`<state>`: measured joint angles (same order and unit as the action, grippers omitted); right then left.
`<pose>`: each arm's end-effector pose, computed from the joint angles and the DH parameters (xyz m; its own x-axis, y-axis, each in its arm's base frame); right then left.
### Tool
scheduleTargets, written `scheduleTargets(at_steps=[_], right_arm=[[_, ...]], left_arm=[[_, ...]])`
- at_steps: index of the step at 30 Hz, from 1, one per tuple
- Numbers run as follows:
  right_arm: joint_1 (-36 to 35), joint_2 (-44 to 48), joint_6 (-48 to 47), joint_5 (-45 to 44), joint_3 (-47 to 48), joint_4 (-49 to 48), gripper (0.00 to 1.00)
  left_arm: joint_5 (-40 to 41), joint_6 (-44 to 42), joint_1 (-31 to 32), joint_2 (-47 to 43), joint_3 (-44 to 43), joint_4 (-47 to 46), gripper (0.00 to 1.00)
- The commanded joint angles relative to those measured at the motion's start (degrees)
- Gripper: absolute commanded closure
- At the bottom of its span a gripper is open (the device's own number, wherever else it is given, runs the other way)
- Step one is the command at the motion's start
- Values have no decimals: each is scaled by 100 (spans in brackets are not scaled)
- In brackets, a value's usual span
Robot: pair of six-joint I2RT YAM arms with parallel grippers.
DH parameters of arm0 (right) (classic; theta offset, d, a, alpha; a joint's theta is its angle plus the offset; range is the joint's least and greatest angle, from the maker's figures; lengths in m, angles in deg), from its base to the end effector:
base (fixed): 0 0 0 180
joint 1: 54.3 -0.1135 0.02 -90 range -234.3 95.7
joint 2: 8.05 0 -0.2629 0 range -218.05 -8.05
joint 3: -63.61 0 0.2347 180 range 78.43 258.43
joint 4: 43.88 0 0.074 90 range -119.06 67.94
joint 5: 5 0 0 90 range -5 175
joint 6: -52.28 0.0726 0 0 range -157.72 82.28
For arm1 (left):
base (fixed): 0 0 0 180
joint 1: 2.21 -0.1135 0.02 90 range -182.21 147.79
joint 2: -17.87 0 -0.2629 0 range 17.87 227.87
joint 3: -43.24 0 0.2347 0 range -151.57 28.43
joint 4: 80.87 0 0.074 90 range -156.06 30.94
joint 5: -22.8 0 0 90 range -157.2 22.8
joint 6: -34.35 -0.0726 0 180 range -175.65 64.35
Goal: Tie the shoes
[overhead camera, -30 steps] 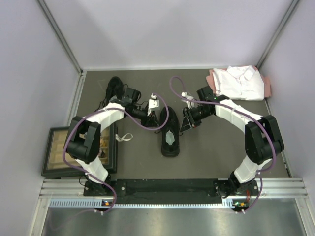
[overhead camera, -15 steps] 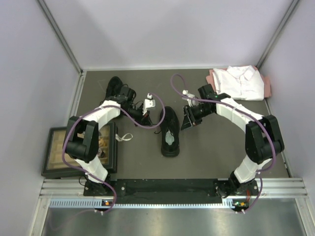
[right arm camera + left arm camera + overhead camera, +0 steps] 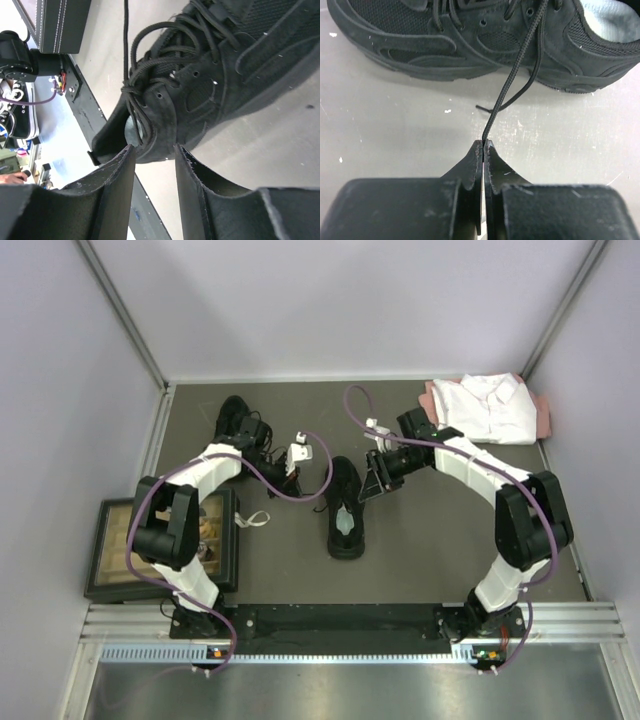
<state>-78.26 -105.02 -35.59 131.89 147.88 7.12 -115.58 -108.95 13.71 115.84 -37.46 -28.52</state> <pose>0.2852 0.1847 0.2120 -0.8400 -0.3455 -0.4184 -0.5423 0.5063 0.6705 0.2959 -0.1408 0.1896 -0.1919 0.6085 -0.7700 0.9813 0.1329 -0.1396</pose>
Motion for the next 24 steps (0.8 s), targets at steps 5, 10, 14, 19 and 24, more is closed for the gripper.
scheduleTargets(at_steps=[5, 10, 14, 19, 24], right_arm=[[-301, -199, 235, 110, 323, -445, 62], [-337, -261, 244, 101, 368, -437, 64], [-337, -209, 209, 127, 306, -367, 78], [-328, 64, 331, 39, 78, -515, 100], [-337, 222, 656, -40, -63, -849, 100]], left_arm=[[-14, -190, -124, -182, 111, 263, 100], [-40, 11, -160, -208, 225, 158, 100], [-250, 582, -186, -296, 313, -219, 100], [-603, 3587, -142, -691, 611, -2405, 65], [-208, 5819, 103, -938, 805, -4078, 37]])
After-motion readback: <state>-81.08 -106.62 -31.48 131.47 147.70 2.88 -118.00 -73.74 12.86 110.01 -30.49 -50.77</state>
